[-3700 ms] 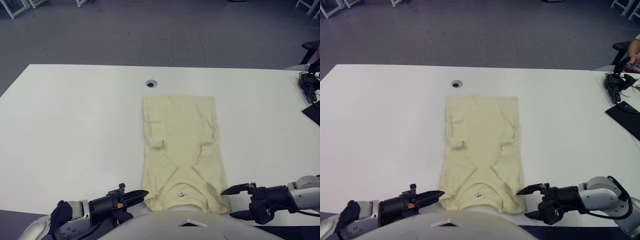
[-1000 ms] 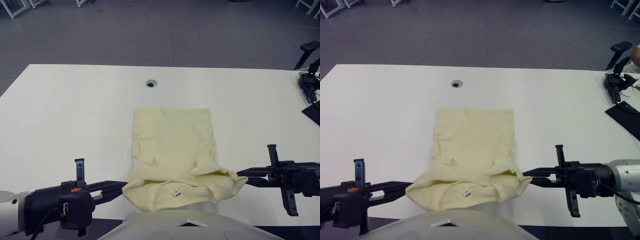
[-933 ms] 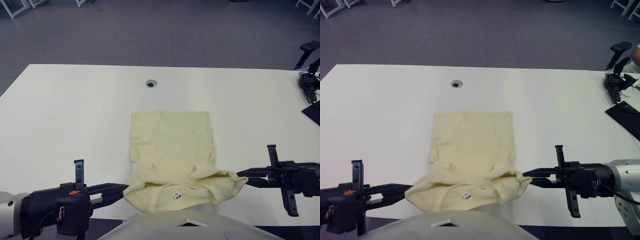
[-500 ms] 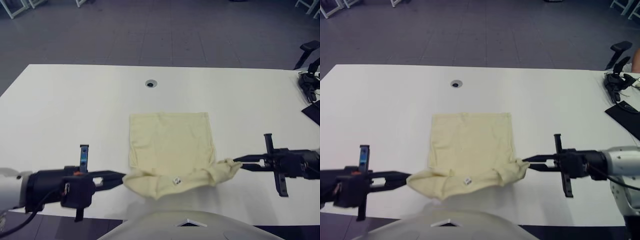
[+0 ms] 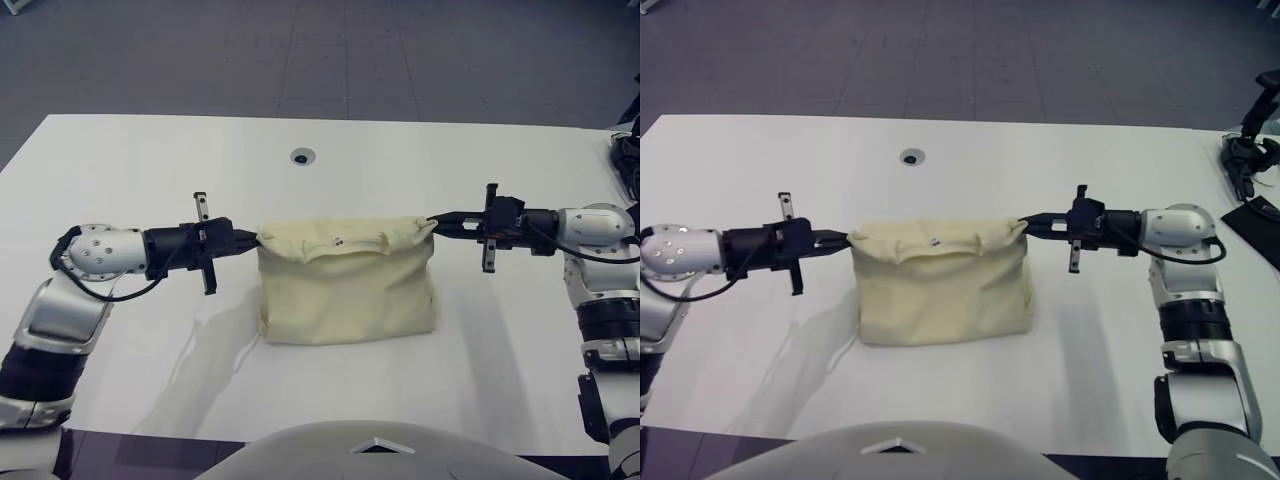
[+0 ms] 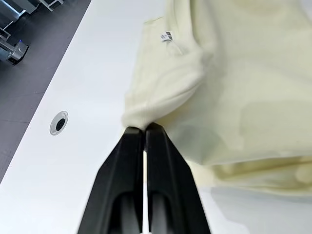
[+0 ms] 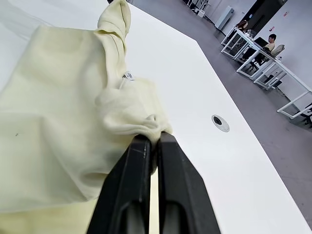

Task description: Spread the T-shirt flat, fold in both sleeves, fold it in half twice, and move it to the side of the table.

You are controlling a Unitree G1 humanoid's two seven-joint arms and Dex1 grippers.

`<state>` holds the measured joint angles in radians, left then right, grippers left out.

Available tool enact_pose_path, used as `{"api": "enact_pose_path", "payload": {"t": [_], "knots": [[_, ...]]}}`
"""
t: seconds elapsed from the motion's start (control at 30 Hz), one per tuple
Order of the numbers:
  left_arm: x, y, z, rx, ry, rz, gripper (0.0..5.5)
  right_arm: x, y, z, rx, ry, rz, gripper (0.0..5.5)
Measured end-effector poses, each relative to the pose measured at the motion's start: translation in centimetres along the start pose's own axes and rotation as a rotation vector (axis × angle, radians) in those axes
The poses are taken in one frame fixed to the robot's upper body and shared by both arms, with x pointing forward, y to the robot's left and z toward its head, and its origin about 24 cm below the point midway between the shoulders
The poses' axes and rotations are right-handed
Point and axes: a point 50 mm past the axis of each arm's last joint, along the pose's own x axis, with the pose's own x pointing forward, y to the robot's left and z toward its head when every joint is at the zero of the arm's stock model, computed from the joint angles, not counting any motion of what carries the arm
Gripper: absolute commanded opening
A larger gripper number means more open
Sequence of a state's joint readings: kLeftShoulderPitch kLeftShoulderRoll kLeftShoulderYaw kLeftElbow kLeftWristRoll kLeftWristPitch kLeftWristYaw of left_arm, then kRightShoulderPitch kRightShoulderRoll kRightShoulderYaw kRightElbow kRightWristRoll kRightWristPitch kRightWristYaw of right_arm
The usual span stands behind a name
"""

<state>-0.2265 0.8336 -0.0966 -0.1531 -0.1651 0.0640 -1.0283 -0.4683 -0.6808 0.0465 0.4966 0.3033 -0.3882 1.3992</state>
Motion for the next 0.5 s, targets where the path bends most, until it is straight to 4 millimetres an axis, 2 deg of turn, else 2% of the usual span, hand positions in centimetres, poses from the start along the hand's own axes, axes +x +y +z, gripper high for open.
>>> {"api": "enact_pose_path", "payload": {"t": [0.13,0.4,0.43,0.5], "knots": [[1.3,1.4,-0.9,-0.035,-0.029,0.064,0.0,0.5,-0.2,-1.9,0.063,0.023,-0.032,0.01],[3.0,1.6,-4.5,-0.163,-0.018,0.13,0.0,1.4,-1.4,-3.2,0.077,0.049,-0.116,0.01],[3.2,1.5,-4.7,-0.171,-0.018,0.125,0.0,1.5,-1.5,-3.3,0.081,0.049,-0.126,0.36],[3.4,1.2,-4.9,-0.177,-0.02,0.111,0.0,1.7,-1.6,-3.4,0.087,0.041,-0.161,0.61]]}}
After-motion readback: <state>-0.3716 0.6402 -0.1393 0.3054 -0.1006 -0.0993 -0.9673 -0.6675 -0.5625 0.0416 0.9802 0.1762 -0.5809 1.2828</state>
